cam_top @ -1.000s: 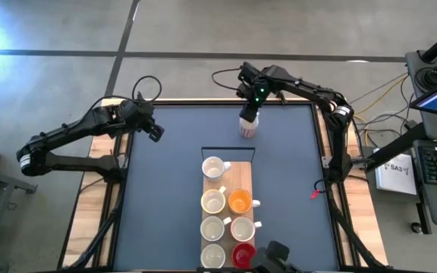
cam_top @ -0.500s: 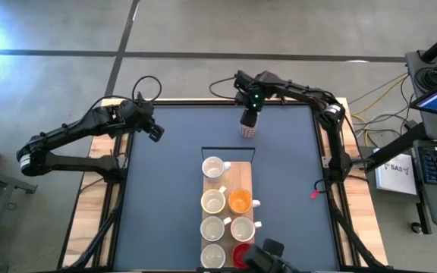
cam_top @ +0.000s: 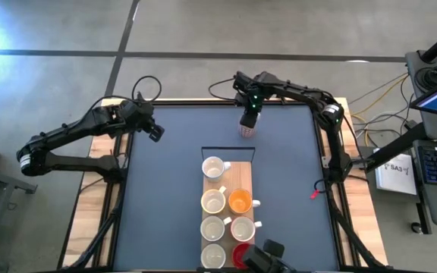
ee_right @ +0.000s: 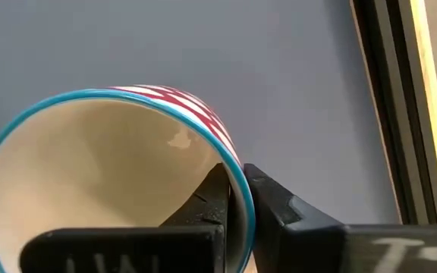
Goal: Place coffee mugs
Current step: Put the blue and red mug on the shelf
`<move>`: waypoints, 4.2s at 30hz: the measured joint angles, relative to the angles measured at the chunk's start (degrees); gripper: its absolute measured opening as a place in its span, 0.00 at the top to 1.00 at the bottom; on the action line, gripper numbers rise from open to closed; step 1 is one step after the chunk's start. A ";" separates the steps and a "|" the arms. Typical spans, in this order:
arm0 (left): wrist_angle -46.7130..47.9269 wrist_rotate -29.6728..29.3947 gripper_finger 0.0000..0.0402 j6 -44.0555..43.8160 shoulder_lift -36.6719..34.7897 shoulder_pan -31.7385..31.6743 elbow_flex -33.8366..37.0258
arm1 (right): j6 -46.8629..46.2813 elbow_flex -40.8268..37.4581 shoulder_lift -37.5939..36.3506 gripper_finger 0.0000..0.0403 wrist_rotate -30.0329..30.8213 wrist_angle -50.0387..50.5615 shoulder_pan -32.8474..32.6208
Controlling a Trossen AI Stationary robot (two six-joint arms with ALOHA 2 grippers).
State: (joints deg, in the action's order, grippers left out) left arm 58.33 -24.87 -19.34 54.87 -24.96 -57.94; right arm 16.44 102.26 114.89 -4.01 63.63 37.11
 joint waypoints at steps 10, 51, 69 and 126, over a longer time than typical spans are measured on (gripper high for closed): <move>-0.01 0.00 0.93 -2.61 0.04 -0.01 0.01 | -3.60 1.62 -3.64 0.96 -0.24 9.41 0.01; 0.11 6.13 0.93 -0.72 -8.25 4.34 0.01 | -59.33 -23.42 -29.09 0.97 5.45 3.20 -34.87; 0.55 9.06 0.93 -1.28 -13.85 4.36 0.01 | -62.61 -22.78 -22.18 0.97 5.08 -8.48 -36.09; 0.50 8.97 0.93 -0.63 -13.77 4.36 0.01 | -61.83 -22.97 -23.04 0.92 4.21 -10.43 -39.25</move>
State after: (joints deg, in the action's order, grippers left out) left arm 58.83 -15.90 -19.97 41.10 -20.60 -57.93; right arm -45.39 79.29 91.85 0.20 53.20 -2.13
